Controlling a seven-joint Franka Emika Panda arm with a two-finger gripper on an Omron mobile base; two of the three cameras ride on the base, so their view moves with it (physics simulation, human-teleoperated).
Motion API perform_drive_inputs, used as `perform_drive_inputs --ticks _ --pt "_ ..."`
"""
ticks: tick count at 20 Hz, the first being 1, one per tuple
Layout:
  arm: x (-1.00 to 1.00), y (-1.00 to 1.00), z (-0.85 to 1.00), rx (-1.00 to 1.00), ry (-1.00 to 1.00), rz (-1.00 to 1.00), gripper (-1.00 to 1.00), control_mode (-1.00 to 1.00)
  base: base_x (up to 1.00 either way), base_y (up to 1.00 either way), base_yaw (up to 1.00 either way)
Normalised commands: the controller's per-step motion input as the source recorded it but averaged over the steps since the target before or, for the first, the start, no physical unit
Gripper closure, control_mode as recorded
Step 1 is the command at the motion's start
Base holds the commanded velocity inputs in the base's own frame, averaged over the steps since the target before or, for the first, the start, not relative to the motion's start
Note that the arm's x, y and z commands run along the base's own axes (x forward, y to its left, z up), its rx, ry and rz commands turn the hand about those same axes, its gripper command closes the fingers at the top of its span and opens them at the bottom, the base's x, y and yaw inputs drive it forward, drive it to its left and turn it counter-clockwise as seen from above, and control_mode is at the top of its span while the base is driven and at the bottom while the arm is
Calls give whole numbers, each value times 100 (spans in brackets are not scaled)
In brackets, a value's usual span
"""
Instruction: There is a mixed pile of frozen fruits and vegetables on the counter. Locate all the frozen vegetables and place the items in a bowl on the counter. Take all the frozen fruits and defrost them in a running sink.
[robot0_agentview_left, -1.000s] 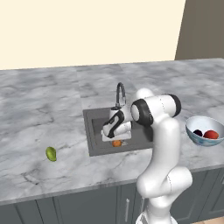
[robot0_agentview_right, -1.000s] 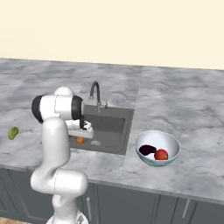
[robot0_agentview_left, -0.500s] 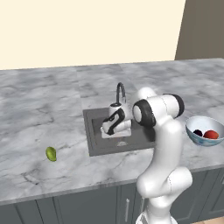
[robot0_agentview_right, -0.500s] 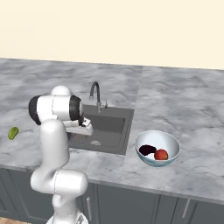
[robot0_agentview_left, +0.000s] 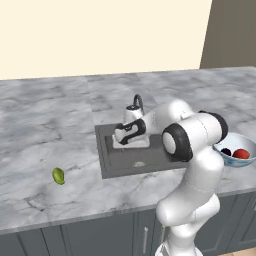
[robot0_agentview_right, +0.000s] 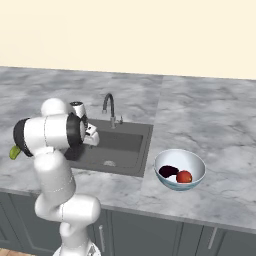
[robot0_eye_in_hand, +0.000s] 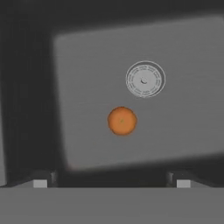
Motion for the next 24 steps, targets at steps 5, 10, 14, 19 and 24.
perform_drive_inputs --ticks 5,10,14,19,24 --pt "-47 39 85 1 -7 0 -100 -100 0 0 0" --pt "-23 43 44 10 -3 3 -100 -100 0 0 0" --pt "-10 54 23 7 7 29 -100 -100 0 0 0" --pt "-14 57 37 1 5 31 -100 -100 0 0 0" --pt "-45 74 9 -3 0 12 -100 -100 0 0 0"
